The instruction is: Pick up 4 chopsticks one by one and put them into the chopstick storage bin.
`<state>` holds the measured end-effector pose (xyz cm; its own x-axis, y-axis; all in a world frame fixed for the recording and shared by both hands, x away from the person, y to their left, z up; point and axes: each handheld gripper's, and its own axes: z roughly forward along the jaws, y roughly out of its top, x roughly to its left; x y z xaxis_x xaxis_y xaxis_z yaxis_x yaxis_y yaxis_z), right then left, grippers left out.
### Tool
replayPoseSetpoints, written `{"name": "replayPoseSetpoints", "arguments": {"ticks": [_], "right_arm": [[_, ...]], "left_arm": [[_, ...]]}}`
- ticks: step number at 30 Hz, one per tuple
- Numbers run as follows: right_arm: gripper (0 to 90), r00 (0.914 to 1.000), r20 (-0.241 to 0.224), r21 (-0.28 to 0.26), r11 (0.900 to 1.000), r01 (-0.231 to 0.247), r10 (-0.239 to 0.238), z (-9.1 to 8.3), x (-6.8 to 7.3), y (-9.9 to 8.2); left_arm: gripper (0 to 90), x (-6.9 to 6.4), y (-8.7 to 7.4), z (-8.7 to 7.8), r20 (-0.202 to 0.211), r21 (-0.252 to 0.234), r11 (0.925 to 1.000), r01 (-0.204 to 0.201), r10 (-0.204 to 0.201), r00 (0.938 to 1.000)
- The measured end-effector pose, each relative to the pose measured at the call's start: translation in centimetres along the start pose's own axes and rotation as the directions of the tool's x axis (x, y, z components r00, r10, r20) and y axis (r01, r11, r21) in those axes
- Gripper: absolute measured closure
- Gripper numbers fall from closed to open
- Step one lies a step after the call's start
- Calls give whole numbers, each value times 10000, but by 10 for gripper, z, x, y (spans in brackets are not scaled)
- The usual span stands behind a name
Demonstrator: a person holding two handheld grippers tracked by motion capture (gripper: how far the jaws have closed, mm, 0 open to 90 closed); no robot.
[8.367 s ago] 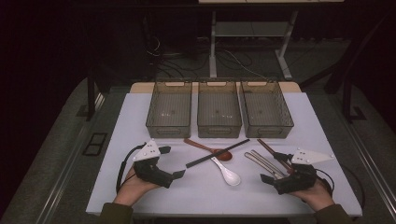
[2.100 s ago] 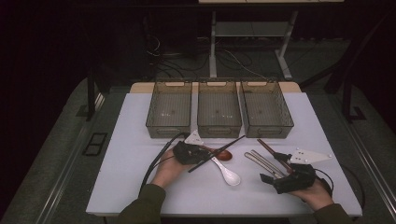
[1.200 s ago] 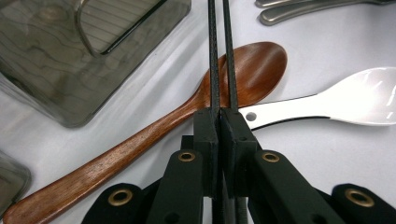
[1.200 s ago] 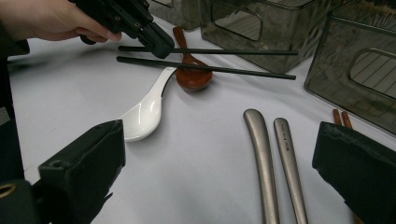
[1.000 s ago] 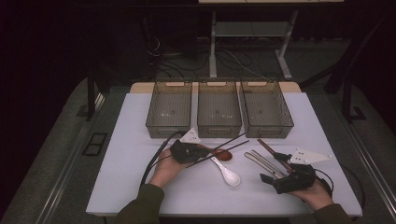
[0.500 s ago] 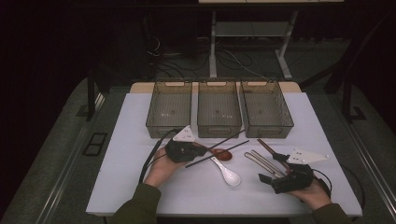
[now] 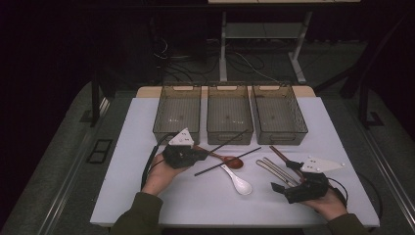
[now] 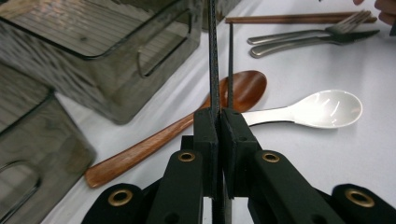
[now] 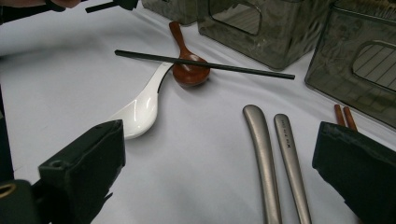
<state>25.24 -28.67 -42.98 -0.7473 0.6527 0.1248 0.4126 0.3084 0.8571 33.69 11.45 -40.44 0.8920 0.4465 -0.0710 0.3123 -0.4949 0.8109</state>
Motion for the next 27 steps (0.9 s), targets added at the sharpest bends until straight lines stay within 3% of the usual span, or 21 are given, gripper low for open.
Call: {"name": "replayPoseSetpoints", "arguments": {"ticks": [15, 27], "right_arm": [[27, 10000, 33, 16, 10000, 67, -67, 0, 0, 0], [27, 10000, 39, 14, 10000, 72, -72, 0, 0, 0]], "left_arm": [[846, 14, -4, -22, -828, -240, 9983, 524, -542, 9951], [846, 23, -3, -32, -1218, -331, 9966, 755, -790, 9894]]}}
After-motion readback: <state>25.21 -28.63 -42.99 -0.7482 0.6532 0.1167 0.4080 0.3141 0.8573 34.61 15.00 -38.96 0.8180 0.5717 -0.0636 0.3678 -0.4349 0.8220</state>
